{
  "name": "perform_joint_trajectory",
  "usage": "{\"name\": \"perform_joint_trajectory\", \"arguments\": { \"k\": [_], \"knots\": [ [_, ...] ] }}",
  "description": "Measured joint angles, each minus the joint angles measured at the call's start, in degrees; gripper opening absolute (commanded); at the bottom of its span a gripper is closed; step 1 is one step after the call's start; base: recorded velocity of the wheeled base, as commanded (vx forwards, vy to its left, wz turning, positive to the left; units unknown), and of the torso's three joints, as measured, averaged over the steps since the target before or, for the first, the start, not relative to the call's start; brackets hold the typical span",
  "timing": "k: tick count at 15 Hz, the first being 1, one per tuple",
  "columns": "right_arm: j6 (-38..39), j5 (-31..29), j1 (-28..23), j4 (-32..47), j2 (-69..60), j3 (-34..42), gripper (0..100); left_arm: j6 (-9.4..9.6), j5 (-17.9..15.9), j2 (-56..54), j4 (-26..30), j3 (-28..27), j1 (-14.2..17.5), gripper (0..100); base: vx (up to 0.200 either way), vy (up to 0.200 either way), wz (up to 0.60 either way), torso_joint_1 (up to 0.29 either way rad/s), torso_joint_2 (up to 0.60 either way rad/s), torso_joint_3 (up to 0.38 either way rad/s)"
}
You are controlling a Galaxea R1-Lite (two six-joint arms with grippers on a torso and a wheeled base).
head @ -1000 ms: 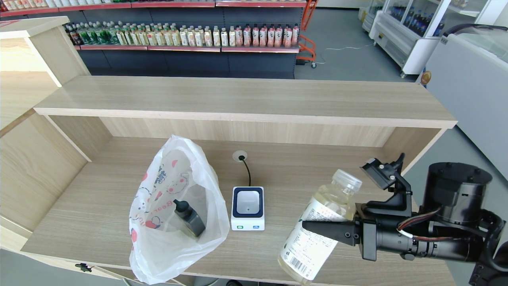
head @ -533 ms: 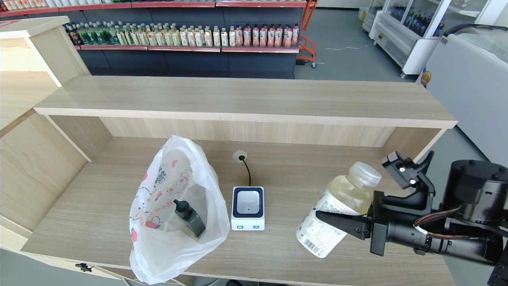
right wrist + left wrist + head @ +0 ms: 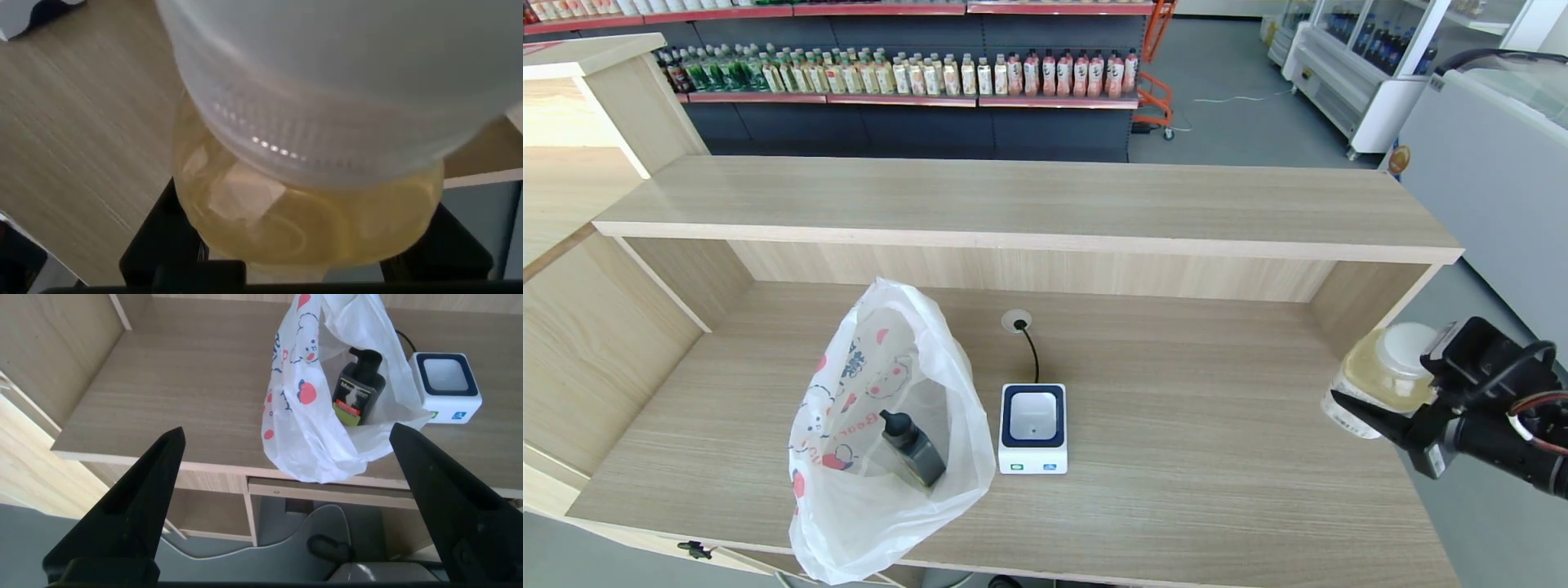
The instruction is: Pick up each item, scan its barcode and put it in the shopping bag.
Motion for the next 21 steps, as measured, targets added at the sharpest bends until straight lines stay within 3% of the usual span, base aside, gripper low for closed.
{"name": "perform_joint_trajectory", "arguments": {
  "k": [2,5,12,16,21],
  "knots": [
    [-6.38,-0.01,-0.87,0.17,-1.10,0.37,0,0.00,0.00,0.00,0.00,0.00,0.00,100,0.000,0.000,0.00,0.000,0.00,0.000],
    [-9.78,-0.23,-1.06,0.09,-1.90,1.84,0,0.00,0.00,0.00,0.00,0.00,0.00,100,0.000,0.000,0.00,0.000,0.00,0.000],
    [-8.52,1.22,0.46,0.04,-2.65,1.33,0,0.00,-0.02,0.00,0.00,0.00,0.00,100,0.000,0.000,0.00,0.000,0.00,0.000],
    [-4.13,1.23,1.62,0.04,-3.35,1.57,0,0.16,-0.09,0.00,0.00,0.00,0.00,100,0.000,0.000,0.00,0.000,0.00,0.000],
    [-0.57,5.22,1.93,0.04,-3.61,1.57,0,-0.06,-0.11,0.00,0.00,0.00,0.05,100,0.000,0.200,0.00,0.001,0.00,0.002]
  ]
}}
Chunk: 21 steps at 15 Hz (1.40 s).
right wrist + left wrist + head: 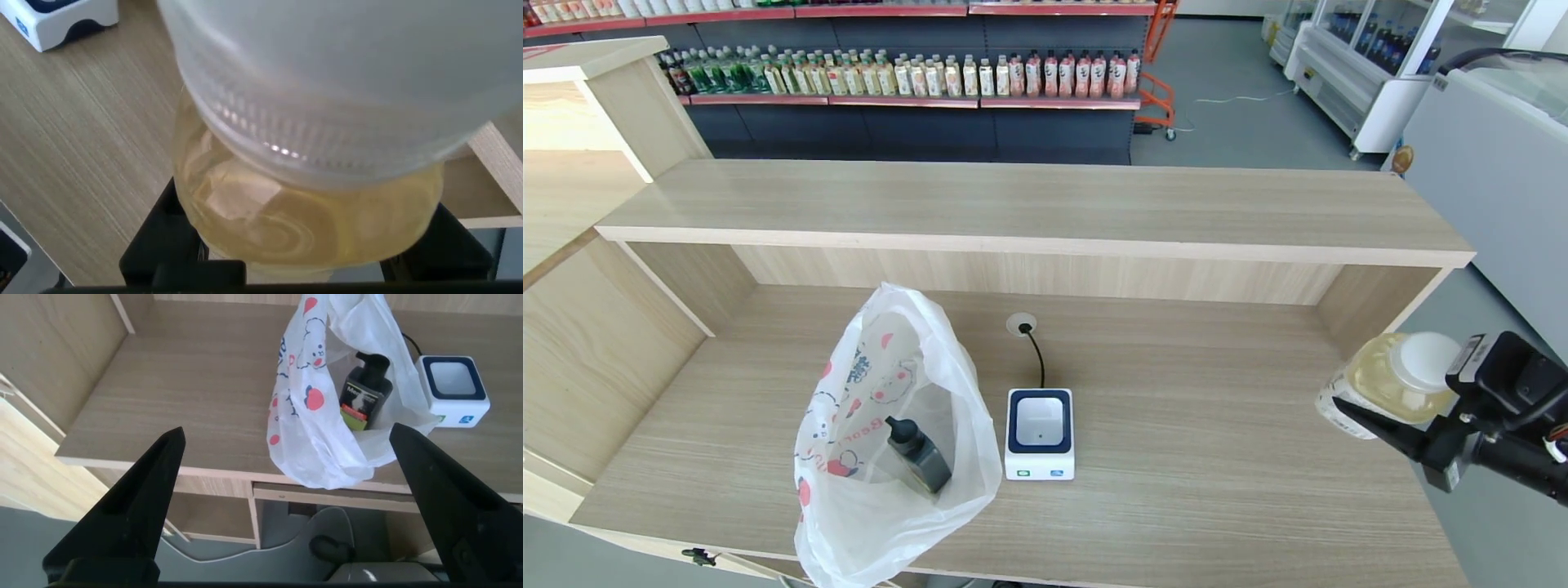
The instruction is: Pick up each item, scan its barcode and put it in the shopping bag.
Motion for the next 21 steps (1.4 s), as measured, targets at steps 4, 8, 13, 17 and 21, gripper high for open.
{"name": "perform_joint_trajectory", "arguments": {
  "k": [4,8,13,17,21],
  "knots": [
    [4.02,2.36,1.77,-0.06,0.15,-0.88,0,0.01,0.00,0.00,0.00,0.00,-0.05,100,0.000,0.200,0.00,-0.002,0.00,0.004],
    [3.90,4.36,2.10,-0.11,3.17,-2.38,0,0.06,0.00,0.00,0.00,0.00,-0.05,100,0.000,0.200,0.00,0.001,0.00,0.002],
    [3.69,7.83,2.78,-7.36,12.91,-7.12,0,0.06,0.02,0.00,0.00,0.00,-0.05,100,0.000,0.080,0.00,0.003,0.00,0.003],
    [3.77,9.39,6.72,-12.29,22.99,-12.93,0,0.04,0.00,0.00,0.00,0.00,-0.05,100,0.000,0.000,0.00,0.000,0.00,0.000],
    [3.12,10.87,9.42,-18.99,30.62,-15.91,0,0.06,0.00,0.00,0.00,0.00,-0.05,100,0.000,0.000,0.00,0.000,0.00,0.000]
  ]
}}
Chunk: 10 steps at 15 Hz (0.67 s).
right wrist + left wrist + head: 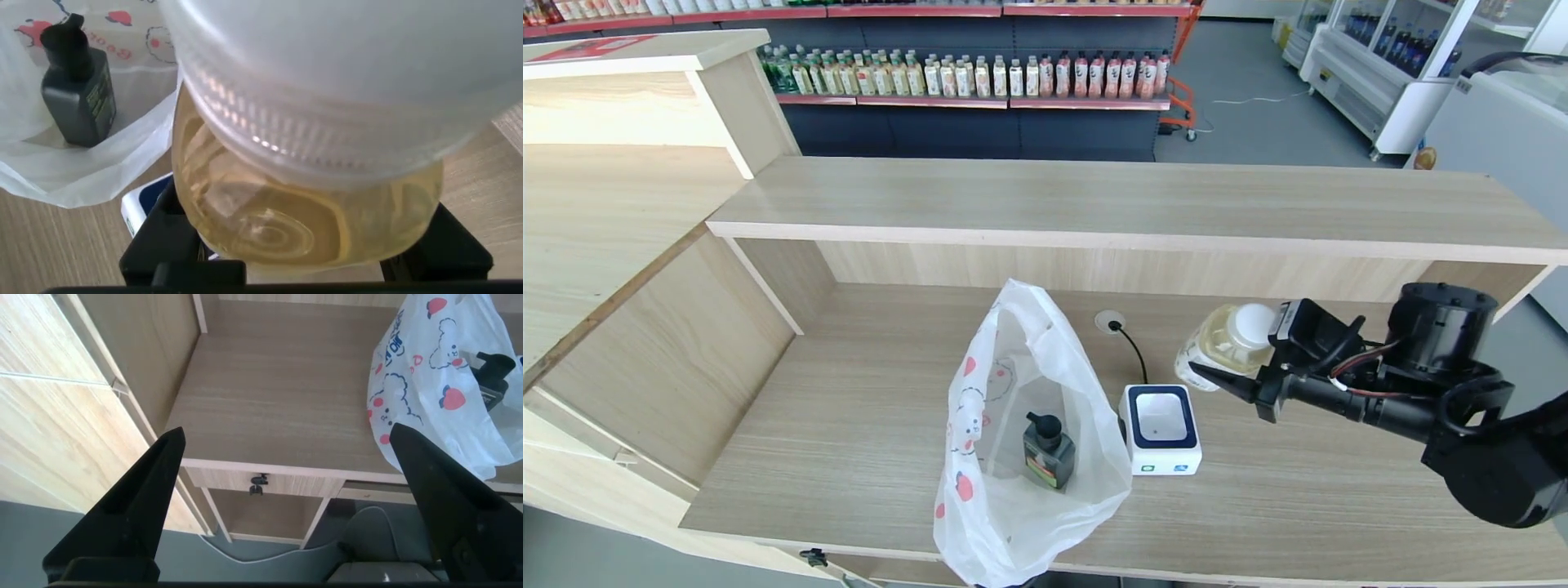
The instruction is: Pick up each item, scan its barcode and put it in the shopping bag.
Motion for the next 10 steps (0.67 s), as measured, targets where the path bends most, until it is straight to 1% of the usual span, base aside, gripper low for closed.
{"name": "perform_joint_trajectory", "arguments": {
  "k": [2,4,6,10],
  "knots": [
    [-1.22,1.58,0.85,-5.53,4.04,-0.46,0,0.00,0.00,0.00,0.00,0.00,0.00,100,0.000,0.000,0.00,0.000,0.00,0.000],
    [-2.45,2.46,1.00,-6.22,6.73,-0.05,0,-0.02,0.00,0.00,0.00,0.00,0.00,100,0.000,0.000,0.00,0.000,0.00,0.000],
    [-5.60,4.11,0.77,-6.68,9.40,-0.22,0,-0.02,0.02,0.00,0.00,0.00,0.00,100,0.000,0.000,0.00,0.000,0.00,0.000],
    [-7.95,4.71,0.52,-6.66,13.35,-1.02,0,0.00,0.02,0.00,0.00,0.00,0.00,100,0.000,0.000,0.00,0.000,0.00,0.000]
  ]
}}
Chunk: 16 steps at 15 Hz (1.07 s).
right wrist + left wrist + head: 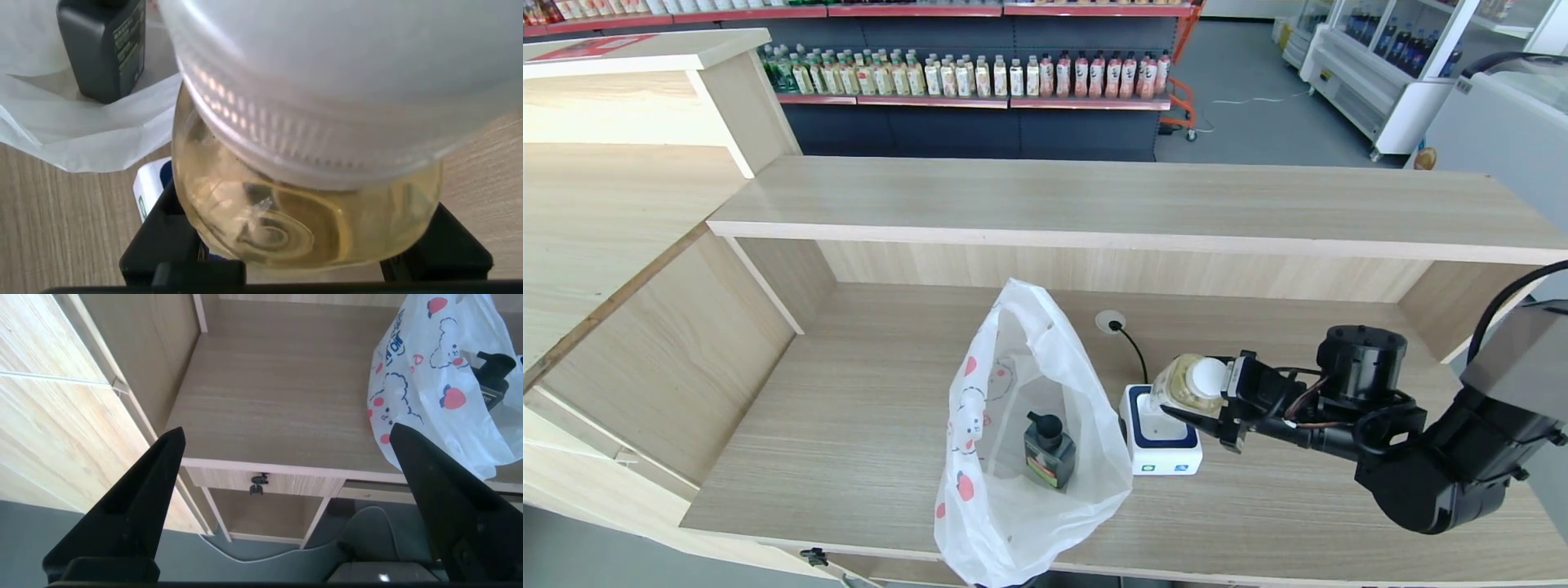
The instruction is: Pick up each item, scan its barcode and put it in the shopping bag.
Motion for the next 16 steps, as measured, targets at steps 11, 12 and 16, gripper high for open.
{"name": "perform_joint_trajectory", "arguments": {
  "k": [11,12,16],
  "knots": [
    [-2.27,1.39,0.11,-4.55,4.11,-1.56,0,0.00,0.00,0.00,0.00,0.00,0.00,100,0.000,0.000,0.00,0.000,0.00,0.000],
    [-2.29,1.45,0.11,-4.73,4.35,-1.56,0,-0.02,0.00,0.00,0.00,0.00,0.00,100,0.000,0.000,0.00,0.000,0.00,0.000],
    [-1.32,1.28,0.09,-4.85,4.19,-1.51,0,-0.02,-0.02,0.00,0.00,0.00,0.00,100,0.000,0.000,0.00,0.000,0.00,0.000]
  ]
}}
